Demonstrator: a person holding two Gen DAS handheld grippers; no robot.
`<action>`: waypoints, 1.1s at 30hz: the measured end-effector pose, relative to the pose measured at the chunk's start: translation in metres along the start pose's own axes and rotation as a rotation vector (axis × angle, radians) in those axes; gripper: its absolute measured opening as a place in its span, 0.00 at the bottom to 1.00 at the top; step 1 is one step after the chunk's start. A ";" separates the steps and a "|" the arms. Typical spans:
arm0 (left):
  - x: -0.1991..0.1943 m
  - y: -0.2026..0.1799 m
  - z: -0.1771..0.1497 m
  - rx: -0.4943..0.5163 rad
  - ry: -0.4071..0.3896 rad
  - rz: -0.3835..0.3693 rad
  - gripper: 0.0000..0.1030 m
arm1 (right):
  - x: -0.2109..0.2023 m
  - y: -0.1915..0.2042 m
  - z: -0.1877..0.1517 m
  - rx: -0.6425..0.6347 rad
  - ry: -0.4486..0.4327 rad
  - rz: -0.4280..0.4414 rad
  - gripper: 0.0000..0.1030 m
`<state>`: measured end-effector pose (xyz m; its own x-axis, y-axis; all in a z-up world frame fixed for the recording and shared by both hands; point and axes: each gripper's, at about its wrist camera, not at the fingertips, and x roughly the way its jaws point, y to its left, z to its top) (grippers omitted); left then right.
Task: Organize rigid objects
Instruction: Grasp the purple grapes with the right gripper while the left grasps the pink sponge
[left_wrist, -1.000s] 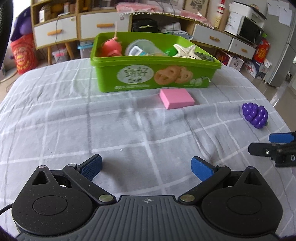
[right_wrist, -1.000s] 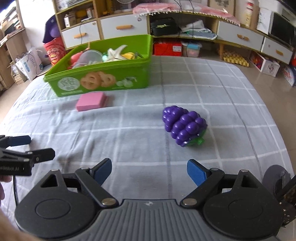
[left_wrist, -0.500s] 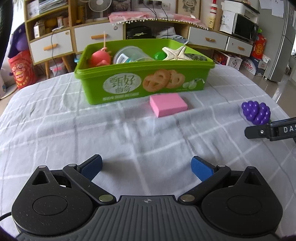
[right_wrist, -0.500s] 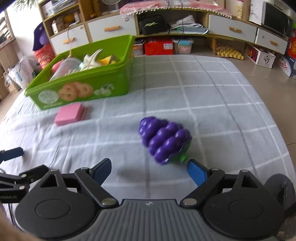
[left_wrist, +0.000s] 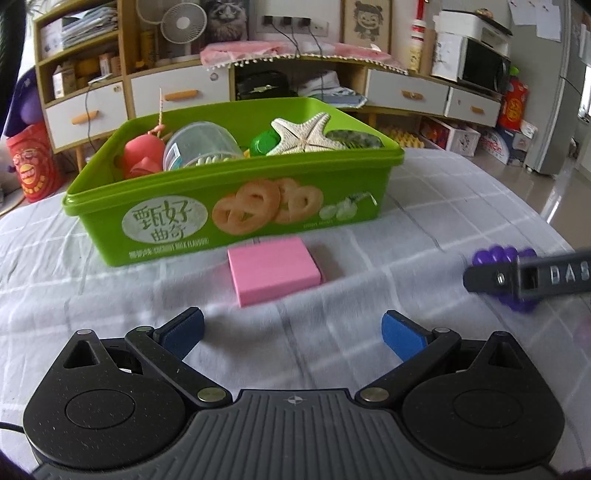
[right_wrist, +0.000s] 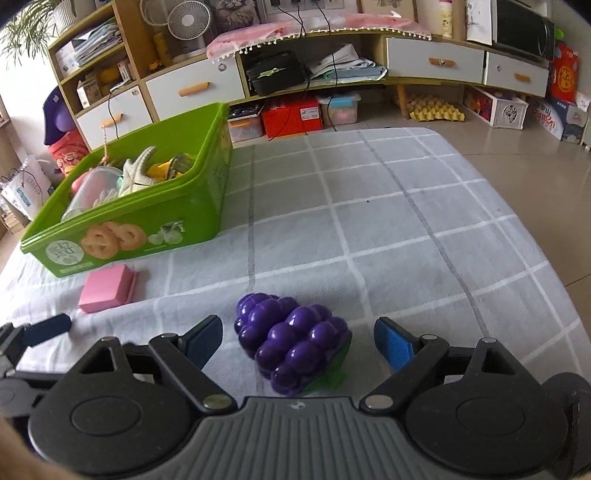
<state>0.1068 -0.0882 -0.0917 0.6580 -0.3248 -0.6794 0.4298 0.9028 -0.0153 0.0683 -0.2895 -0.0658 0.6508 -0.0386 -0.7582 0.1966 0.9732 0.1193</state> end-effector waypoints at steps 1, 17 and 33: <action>0.002 0.000 0.002 -0.006 -0.004 0.007 0.98 | 0.001 0.001 0.000 -0.008 0.000 -0.007 0.66; 0.010 0.008 0.015 -0.102 -0.044 0.053 0.92 | 0.005 0.007 0.002 -0.056 -0.018 -0.054 0.59; 0.001 0.018 0.021 -0.165 -0.072 0.089 0.58 | -0.003 0.008 0.006 -0.052 -0.043 -0.040 0.28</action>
<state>0.1286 -0.0781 -0.0771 0.7343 -0.2553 -0.6291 0.2647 0.9609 -0.0810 0.0725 -0.2825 -0.0591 0.6745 -0.0860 -0.7332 0.1852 0.9811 0.0553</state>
